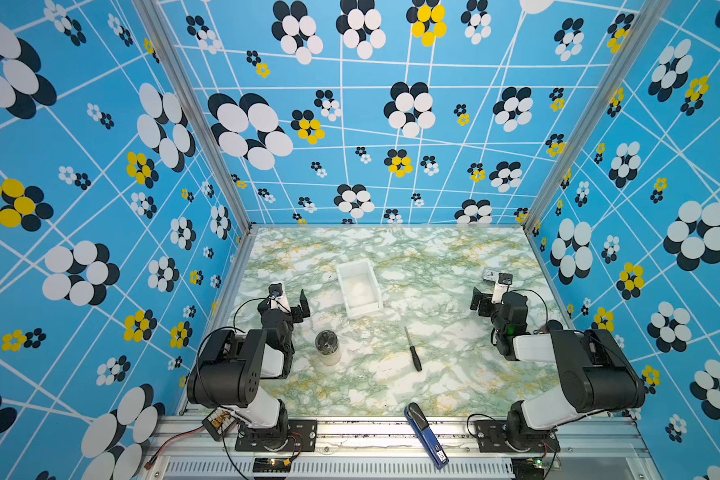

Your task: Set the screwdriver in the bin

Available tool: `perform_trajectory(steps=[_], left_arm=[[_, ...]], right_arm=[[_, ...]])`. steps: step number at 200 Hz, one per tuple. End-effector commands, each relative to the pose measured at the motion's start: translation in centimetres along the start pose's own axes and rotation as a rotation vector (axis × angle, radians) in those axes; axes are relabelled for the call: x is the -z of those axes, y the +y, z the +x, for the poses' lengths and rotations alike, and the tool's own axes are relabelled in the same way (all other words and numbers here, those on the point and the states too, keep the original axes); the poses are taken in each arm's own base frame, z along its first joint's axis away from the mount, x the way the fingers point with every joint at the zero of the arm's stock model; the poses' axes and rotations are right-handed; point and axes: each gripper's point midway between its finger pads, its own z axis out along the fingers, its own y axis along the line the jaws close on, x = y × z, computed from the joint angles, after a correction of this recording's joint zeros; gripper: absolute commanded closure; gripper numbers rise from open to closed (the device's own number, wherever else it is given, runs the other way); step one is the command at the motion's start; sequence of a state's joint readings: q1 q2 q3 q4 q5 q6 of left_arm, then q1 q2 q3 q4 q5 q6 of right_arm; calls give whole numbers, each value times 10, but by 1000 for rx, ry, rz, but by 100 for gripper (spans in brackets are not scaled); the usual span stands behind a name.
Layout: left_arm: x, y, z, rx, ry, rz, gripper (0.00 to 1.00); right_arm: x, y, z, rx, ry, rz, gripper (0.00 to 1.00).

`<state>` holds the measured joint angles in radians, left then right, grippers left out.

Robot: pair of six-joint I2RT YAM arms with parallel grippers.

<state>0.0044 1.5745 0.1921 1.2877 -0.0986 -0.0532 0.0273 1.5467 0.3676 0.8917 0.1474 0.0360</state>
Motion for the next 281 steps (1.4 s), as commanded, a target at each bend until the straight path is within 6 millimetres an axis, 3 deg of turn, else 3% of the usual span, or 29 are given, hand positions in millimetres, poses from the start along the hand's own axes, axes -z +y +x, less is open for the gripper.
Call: perform_trajectory(steps=[1,220,244,281], left_arm=[[1,0,-4,13,-23,-7,1],[7,5,-4,23,-45,-26,1],[7,0,-7,11,-52,0,1],[10,-26,-22,-73,-25,98,1]], right_arm=[[-3,0,-11,8,-25,-3,1],[-3,0,-11,7,-25,-5,1],[-3,-4,-12,-3,-25,20,1],[0,-18,-17,-23,-30,108,1]])
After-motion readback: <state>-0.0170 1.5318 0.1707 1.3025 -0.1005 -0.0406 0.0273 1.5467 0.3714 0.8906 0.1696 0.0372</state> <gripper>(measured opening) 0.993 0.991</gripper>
